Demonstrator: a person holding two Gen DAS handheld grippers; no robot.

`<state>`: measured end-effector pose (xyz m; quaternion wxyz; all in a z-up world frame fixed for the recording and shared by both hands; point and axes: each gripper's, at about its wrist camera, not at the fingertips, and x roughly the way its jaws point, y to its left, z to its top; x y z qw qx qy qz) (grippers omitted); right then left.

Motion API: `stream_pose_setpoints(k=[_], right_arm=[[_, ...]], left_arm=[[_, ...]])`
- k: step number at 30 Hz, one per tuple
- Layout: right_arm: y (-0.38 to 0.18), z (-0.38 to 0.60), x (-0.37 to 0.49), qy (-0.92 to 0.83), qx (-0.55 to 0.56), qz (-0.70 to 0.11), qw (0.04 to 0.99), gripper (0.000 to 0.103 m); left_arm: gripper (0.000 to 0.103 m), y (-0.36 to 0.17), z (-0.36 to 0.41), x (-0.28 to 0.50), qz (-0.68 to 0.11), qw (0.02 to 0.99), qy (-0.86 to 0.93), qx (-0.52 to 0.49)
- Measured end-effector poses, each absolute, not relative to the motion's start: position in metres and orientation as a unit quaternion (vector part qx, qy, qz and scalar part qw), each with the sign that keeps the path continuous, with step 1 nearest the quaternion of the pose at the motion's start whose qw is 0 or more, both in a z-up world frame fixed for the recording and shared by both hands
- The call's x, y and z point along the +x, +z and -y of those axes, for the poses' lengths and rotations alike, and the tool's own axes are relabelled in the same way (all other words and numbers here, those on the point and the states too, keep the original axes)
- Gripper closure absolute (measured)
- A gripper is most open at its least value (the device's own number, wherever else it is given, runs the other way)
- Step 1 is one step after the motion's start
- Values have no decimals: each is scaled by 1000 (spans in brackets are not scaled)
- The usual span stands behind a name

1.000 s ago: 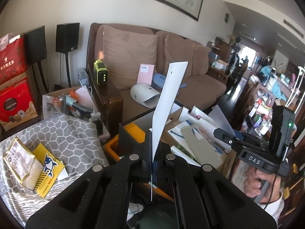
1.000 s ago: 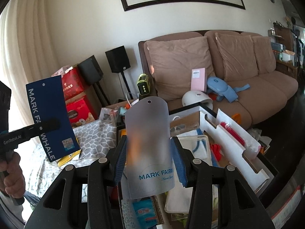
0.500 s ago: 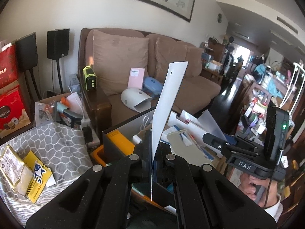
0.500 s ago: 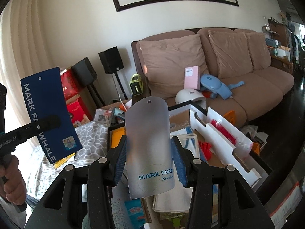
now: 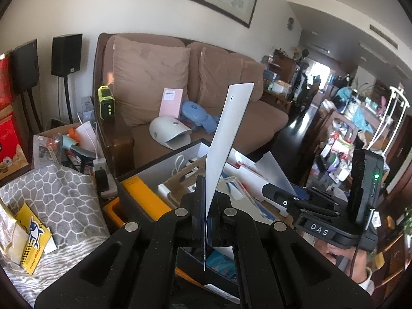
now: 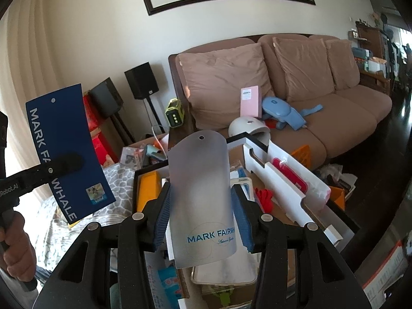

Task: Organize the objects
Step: 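Bring both grippers over the open cardboard box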

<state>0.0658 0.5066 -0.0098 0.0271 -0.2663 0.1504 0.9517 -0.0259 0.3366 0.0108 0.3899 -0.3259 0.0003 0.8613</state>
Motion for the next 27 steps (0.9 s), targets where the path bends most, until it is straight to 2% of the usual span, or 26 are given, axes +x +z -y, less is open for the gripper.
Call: stream_pose_setpoints(k=[27], right_arm=[[-20,-528,66,942,-291,-161,49,54]], left_arm=[[102,0,-368,-32,21,420,832,-362]])
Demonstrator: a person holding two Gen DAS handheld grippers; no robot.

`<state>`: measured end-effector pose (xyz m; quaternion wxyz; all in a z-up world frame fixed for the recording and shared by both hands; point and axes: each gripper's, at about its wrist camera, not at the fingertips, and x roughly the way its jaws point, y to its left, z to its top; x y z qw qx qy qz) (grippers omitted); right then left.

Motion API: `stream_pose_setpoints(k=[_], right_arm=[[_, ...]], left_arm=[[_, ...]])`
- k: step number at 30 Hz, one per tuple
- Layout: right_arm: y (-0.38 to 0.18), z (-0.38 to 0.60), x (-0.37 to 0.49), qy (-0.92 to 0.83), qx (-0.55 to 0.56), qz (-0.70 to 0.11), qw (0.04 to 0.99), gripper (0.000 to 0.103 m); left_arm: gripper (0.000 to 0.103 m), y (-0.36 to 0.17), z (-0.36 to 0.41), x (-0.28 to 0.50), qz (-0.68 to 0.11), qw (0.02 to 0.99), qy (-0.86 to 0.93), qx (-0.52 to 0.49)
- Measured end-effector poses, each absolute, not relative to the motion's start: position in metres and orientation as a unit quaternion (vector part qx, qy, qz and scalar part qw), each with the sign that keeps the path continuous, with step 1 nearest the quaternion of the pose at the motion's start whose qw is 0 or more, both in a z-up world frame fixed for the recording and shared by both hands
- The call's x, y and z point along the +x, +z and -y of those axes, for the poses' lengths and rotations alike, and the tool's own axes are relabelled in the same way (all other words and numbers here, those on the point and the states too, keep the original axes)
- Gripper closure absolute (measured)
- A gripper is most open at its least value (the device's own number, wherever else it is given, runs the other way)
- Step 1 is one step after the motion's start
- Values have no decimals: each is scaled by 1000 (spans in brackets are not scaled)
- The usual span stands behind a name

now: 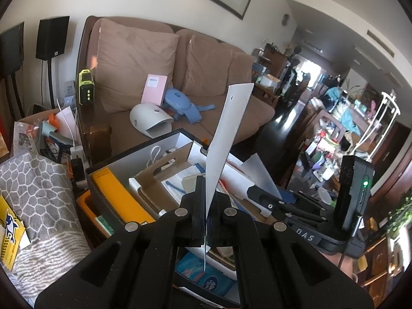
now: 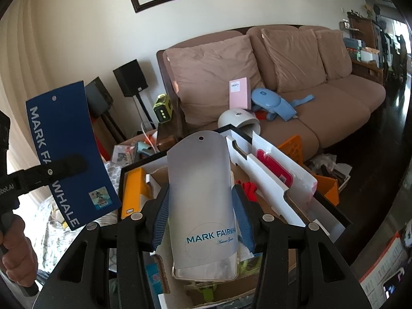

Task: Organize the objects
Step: 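Bring both grippers over the open cardboard box, then lower the frosted pouch into the box and open the right gripper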

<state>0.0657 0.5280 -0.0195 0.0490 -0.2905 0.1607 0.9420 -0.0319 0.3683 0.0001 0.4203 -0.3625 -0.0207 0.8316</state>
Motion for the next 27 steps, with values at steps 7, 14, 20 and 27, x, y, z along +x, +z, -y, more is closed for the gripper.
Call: stream_pose_setpoints(k=[7,14,20,27], right_arm=[[-33,-528,57,931,-323,-157,58,54],[-55,-529,47,914,-369,-145,80,53],[-70,-526,39,903,-402,-133,75,50],[-86,-521,34,891,-433,-109,82,50]], left_arm=[[102,-7,-381,-41,26,419,826,-375],[102,-23,-388,-61,79,428,801,-412],[102,-43,-402,-73,88,425,791,-431],[102,-61,-412,-78,80,416,788,-446]])
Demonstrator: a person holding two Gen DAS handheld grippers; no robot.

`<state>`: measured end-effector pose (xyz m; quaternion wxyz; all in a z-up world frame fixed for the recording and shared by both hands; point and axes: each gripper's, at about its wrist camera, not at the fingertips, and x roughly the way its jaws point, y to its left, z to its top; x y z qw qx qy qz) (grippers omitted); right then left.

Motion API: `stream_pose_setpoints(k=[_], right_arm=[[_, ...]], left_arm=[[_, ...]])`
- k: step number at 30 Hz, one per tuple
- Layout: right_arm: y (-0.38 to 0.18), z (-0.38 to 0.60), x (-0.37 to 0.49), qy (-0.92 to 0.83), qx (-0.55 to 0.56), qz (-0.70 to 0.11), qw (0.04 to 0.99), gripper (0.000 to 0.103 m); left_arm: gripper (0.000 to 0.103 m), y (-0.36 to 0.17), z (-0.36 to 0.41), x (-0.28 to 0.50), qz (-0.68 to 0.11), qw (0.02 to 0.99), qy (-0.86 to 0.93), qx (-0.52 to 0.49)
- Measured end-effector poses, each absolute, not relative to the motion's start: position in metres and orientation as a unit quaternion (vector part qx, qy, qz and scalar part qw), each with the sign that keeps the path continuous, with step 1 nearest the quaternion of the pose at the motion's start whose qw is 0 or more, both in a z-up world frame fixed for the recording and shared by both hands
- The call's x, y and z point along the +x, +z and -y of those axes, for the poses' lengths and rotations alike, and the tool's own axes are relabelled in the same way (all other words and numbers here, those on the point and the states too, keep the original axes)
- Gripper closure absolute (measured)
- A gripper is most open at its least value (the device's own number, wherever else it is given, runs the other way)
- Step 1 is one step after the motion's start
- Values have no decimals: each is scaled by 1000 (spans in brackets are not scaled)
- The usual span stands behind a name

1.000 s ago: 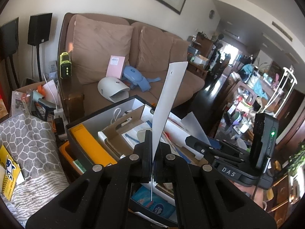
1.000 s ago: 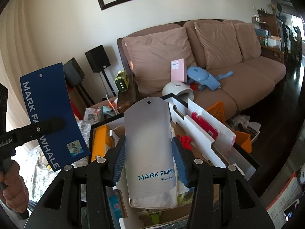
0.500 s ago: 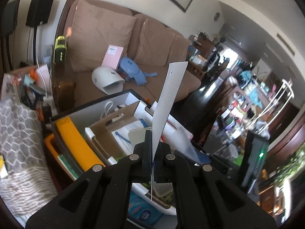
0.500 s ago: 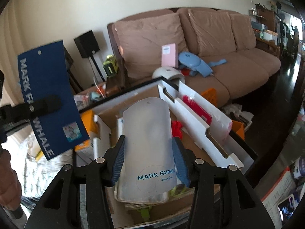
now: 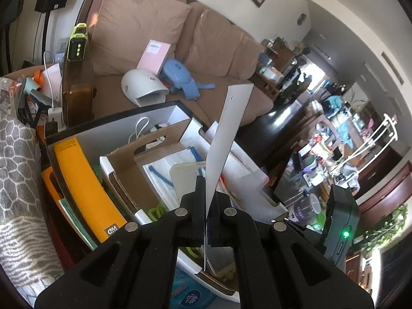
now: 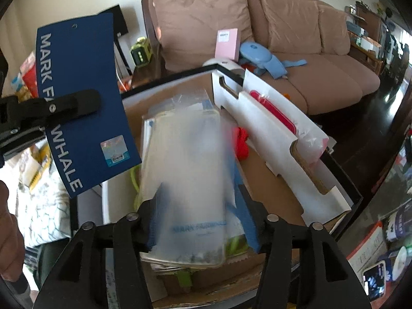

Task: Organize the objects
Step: 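Lower the frosted pouch into the box and open the right gripper, then lower the blue MARK FAIRWHALE tag into the box and open the left gripper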

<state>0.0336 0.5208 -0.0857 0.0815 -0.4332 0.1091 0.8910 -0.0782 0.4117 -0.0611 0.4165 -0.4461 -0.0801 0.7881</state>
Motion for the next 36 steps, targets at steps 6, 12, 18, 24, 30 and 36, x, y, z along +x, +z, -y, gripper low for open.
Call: stream_pose_setpoints(k=[6,12,18,24,30,36], right_arm=[[-90,-524,33,887,-441,-95,98,50],[-87,-523,33,890,-438,-89,92,36],[-76,-526,39,905,-410,-101,54,19],[-68,-535,44,908,-389,-153,27,15],[-61,-526,45,914,-376,-151,13,13],[-58,-525,46,917,-370,-149,15,13]], left_arm=[[102,-71,-414,-86,85,410,784,-458],[101,-82,-415,-92,85,395,787,-466],[99,-93,-412,-104,93,371,789,-480],[83,-97,-412,-107,82,358,789,-493],[72,-95,-407,-105,78,348,794,-493],[66,-90,-401,-104,78,348,795,-490]])
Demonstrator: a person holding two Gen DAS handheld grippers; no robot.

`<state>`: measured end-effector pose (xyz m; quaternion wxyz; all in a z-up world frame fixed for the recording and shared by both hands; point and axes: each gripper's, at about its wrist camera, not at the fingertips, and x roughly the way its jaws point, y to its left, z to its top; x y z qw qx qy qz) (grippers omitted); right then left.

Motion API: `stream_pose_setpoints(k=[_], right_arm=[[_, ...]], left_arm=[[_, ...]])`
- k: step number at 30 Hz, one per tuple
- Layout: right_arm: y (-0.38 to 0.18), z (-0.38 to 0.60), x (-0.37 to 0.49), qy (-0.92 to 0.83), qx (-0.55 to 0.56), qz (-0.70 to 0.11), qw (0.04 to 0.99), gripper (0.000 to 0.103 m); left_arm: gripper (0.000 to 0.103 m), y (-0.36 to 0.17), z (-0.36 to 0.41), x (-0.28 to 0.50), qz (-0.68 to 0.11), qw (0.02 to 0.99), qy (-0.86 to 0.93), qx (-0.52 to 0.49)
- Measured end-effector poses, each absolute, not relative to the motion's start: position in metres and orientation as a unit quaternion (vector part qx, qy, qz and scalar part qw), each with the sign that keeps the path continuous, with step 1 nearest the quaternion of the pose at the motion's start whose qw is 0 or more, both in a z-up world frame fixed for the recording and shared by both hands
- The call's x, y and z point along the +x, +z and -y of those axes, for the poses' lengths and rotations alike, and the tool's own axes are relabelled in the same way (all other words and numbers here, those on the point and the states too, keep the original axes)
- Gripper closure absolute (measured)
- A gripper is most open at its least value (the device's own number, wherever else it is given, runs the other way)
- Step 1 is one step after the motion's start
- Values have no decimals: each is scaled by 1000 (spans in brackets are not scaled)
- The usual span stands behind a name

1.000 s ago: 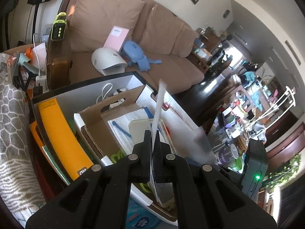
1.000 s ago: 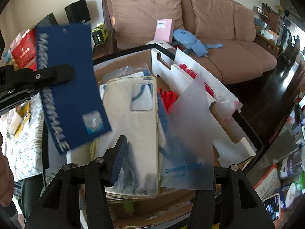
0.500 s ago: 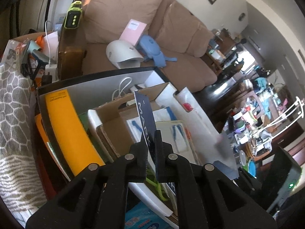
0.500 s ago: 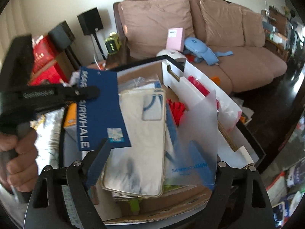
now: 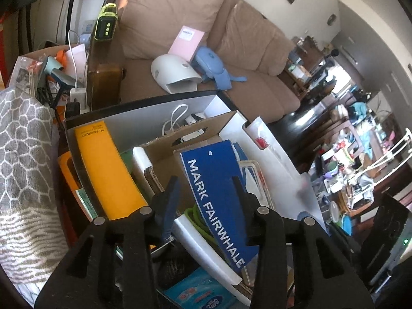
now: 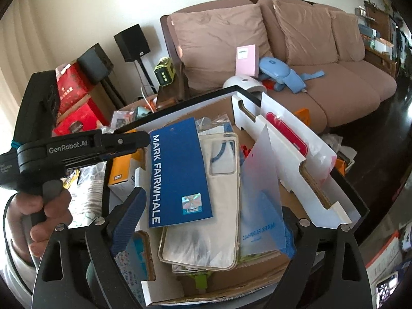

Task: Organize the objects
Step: 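Lower the blue MARK FAIRWHALE tag into the box and open the left gripper, then withdraw both grippers from the box back over the blanket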

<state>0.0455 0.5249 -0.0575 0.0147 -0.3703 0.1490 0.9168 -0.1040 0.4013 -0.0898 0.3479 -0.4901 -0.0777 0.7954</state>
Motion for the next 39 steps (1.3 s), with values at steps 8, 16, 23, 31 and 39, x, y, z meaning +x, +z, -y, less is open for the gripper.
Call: stream_pose_setpoints(k=[8,16,23,31,39], right_arm=[[-51,-528,51,920,-353,-171,13,11],[-48,-528,52,921,-351,-168,18,10],[-35,-530,58,925,-333,-184,2,10],[-25,-482,47,935,-329,-133,-4,10],[-22,-427,37,940,-324,-94,-57,10]], left_arm=[[44,-71,-402,-93,67,384,786,-480],[41,-49,-381,-72,39,383,809,-444],[37,-55,-323,-50,44,359,829,-426],[13,-67,-247,-41,40,279,870,-404],[13,-91,-124,-45,59,143,898,-411]])
